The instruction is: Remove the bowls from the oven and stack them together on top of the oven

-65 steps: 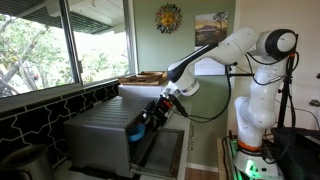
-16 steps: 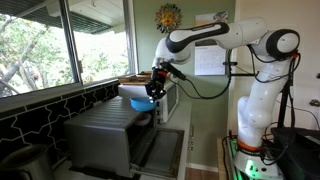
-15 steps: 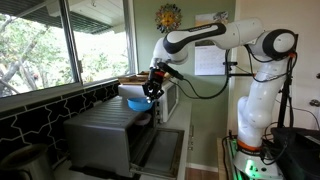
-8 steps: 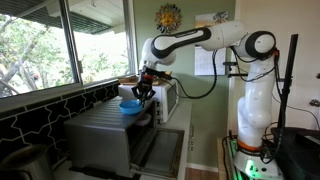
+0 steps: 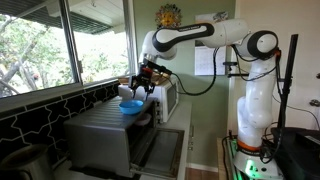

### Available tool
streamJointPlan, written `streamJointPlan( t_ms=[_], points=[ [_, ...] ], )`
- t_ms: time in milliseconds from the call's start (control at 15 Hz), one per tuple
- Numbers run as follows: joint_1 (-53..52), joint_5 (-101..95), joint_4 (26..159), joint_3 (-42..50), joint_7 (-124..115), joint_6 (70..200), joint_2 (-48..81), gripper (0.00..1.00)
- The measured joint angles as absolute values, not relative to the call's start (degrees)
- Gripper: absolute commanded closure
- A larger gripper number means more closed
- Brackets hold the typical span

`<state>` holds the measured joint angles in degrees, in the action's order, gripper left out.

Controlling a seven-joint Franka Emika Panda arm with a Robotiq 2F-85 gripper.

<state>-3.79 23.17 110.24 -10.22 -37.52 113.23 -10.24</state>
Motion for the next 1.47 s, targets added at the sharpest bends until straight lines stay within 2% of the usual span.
streamJointPlan(
  t_ms=[667, 1067, 1467],
  points=[
    [-4.2, 35.8, 135.2, -3.3, -3.9, 113.9, -25.9, 0.0],
    [-4.9, 44.2, 149.9, -4.9, -3.8, 138.7, -28.0, 0.0],
    [-9.7, 63.3, 154.5, -5.1, -3.3, 158.4, -25.7, 0.0]
  ],
)
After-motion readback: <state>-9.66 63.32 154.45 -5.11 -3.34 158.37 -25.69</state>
